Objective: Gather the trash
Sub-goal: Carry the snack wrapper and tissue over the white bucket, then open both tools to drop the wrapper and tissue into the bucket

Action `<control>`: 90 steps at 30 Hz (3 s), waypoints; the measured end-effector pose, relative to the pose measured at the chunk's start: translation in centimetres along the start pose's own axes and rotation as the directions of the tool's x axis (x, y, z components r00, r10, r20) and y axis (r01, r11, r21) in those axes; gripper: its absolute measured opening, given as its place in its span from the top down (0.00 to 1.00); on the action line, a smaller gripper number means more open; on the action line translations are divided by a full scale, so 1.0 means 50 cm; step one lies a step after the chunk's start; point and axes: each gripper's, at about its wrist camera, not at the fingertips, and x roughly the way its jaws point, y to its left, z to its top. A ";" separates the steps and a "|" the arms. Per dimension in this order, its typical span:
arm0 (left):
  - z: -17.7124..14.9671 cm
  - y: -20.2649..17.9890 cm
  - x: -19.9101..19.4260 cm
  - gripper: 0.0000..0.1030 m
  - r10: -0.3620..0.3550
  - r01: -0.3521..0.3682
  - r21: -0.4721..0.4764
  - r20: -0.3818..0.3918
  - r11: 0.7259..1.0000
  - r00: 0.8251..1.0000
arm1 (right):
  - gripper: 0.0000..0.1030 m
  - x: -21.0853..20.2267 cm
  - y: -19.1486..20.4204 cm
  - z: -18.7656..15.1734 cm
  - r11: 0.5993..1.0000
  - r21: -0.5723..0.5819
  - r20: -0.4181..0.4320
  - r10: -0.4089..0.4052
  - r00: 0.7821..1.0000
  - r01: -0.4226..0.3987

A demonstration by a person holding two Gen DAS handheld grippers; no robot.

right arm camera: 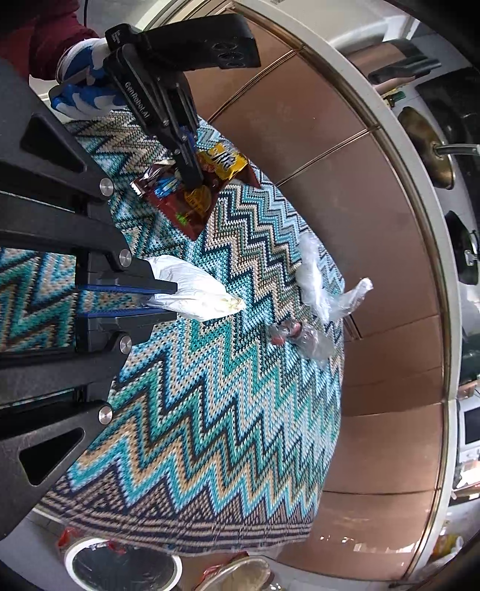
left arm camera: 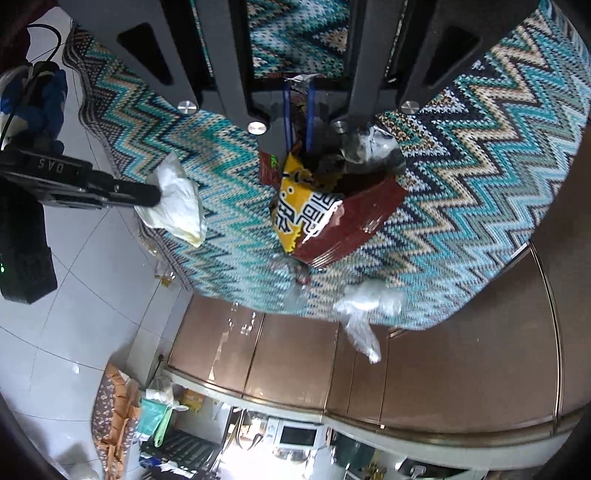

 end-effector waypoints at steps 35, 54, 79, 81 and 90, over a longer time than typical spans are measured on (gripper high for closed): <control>0.107 -0.391 -0.117 0.95 0.030 -0.089 0.339 0.176 0.937 0.984 | 0.93 -0.378 -0.155 -0.140 0.981 0.162 0.332 -0.159 0.930 0.109; 0.157 -0.743 0.185 0.95 -0.122 0.128 0.576 -0.050 0.808 0.991 | 0.93 -0.412 -0.462 -0.217 0.880 0.437 0.295 -0.338 0.893 0.189; 0.135 -0.967 0.655 0.72 -0.164 0.351 0.471 -0.392 0.810 0.905 | 0.86 -0.223 -0.832 -0.223 0.713 0.573 -0.019 -0.480 0.877 0.403; 0.141 -0.965 0.665 0.58 -0.179 0.362 0.448 -0.399 0.817 0.899 | 0.75 -0.211 -0.845 -0.226 0.705 0.573 -0.040 -0.484 0.874 0.417; 0.169 -0.930 0.650 0.50 -0.192 0.346 0.389 -0.383 0.854 0.904 | 0.62 -0.208 -0.840 -0.231 0.701 0.579 -0.046 -0.482 0.875 0.417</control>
